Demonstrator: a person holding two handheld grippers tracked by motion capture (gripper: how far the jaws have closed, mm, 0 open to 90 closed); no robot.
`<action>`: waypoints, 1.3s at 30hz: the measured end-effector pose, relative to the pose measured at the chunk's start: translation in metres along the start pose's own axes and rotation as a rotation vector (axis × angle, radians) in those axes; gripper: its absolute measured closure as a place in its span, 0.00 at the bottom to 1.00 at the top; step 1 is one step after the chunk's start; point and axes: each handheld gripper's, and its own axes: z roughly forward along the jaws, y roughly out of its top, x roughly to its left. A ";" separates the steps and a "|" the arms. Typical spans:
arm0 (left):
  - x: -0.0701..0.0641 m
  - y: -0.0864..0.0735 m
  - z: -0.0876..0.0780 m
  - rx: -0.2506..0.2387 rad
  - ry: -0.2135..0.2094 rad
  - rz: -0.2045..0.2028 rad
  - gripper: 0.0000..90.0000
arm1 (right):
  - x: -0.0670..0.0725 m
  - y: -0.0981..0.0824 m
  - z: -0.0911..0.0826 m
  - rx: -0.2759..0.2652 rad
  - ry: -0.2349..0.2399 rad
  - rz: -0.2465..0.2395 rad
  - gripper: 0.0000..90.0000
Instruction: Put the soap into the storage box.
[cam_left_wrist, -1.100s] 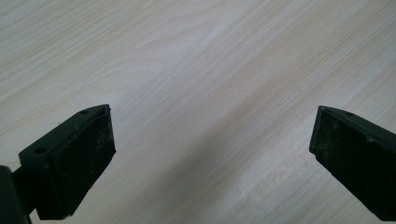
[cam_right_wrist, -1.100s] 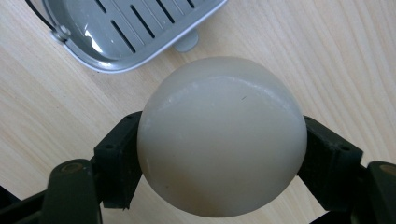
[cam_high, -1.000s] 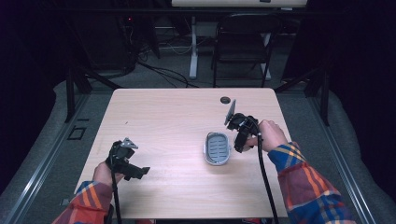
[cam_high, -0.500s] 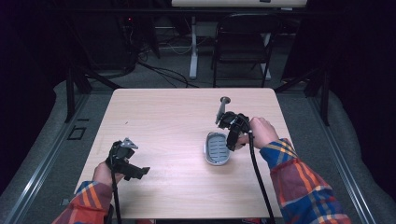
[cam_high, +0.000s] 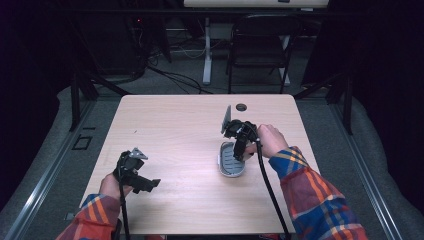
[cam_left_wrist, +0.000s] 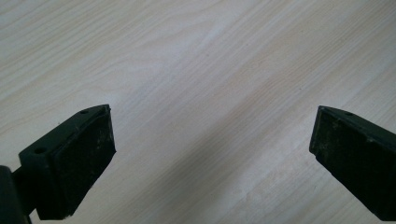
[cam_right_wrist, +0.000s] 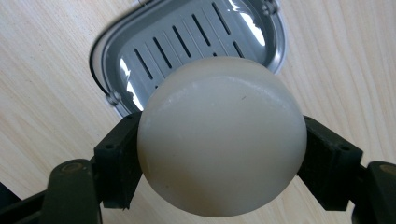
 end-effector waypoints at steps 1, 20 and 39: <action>0.000 0.000 0.000 0.000 0.000 0.000 0.00 | 0.000 0.002 0.000 0.001 0.001 -0.006 0.27; 0.000 0.000 0.000 -0.001 -0.002 -0.001 0.00 | 0.007 0.030 0.023 0.020 0.038 -0.037 0.27; 0.000 0.000 0.001 0.004 0.001 0.003 0.00 | 0.007 0.032 0.046 0.036 0.037 -0.034 0.27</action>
